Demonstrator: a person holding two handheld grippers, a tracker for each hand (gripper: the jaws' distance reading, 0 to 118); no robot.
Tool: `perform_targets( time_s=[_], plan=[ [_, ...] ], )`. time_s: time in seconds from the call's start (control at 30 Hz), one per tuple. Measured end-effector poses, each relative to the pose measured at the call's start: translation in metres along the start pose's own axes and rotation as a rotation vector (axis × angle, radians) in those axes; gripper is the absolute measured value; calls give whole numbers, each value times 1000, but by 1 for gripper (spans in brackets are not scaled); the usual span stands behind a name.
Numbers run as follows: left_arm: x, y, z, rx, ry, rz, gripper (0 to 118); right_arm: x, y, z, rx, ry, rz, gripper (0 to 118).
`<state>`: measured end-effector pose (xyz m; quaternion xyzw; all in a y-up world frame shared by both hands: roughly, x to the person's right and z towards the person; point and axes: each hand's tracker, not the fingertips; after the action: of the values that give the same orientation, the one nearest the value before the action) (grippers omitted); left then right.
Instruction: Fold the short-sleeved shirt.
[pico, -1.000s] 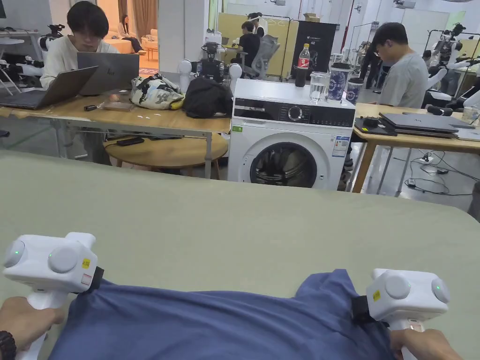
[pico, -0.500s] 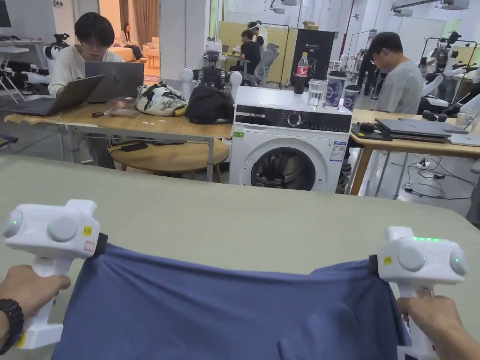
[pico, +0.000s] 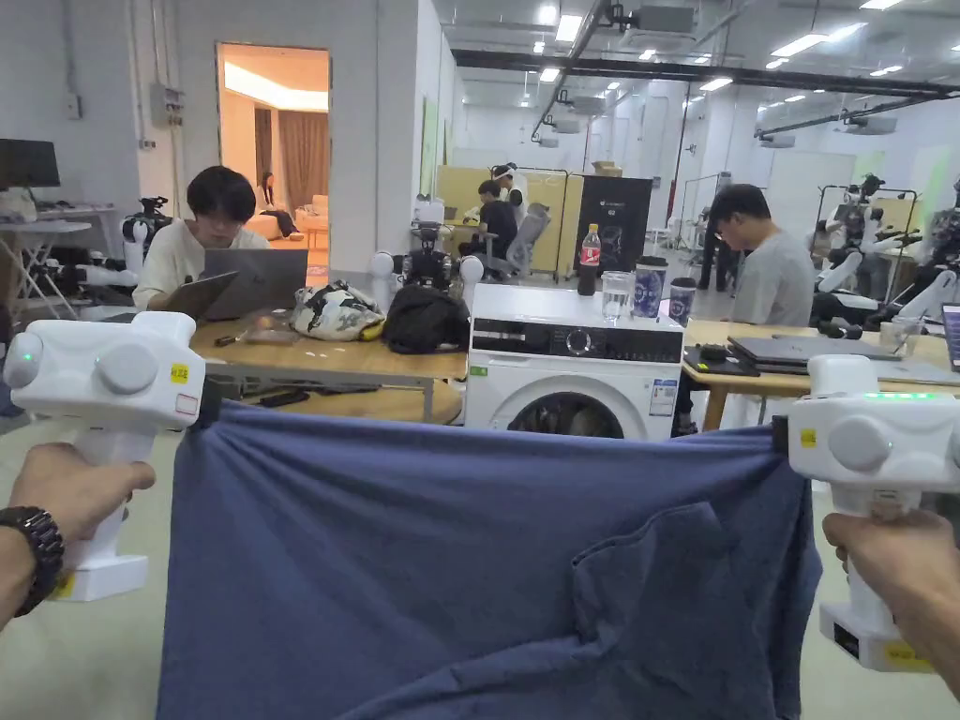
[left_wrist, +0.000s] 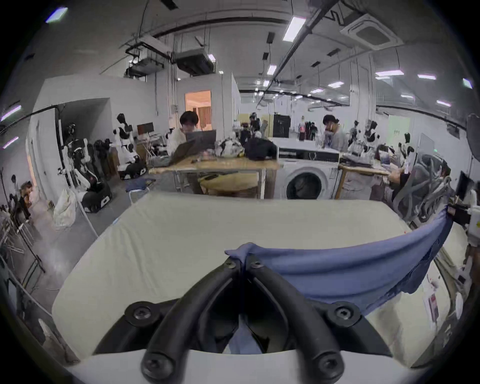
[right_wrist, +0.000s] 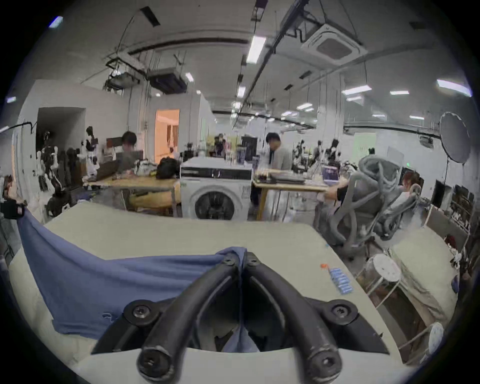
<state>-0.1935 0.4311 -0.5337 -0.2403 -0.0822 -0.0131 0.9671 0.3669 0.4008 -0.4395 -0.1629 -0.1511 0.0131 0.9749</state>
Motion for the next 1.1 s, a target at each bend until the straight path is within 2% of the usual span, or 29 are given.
perform_targets(
  time_s=[0.23,0.43,0.67,0.8,0.93,1.1],
  plan=[
    [2,20,-1,24,12,-16,0,-3,22,11,27,-2,-21,0],
    [1,43,-36,10,30,-17,0,-10,39,-27,37,-23,1,0],
    [1,116,-67,57,59,6,0,-17,101,-76,65,-58,37,0],
    [1,160,-70,111,62,26,0,-15,146,-97,102,-72,1,0],
    [0,191,-67,160,56,50,0,-14,187,-95,156,-84,-16,0],
    [4,218,-52,207,91,11,0,-16,226,-78,223,-101,10,0]
  ],
)
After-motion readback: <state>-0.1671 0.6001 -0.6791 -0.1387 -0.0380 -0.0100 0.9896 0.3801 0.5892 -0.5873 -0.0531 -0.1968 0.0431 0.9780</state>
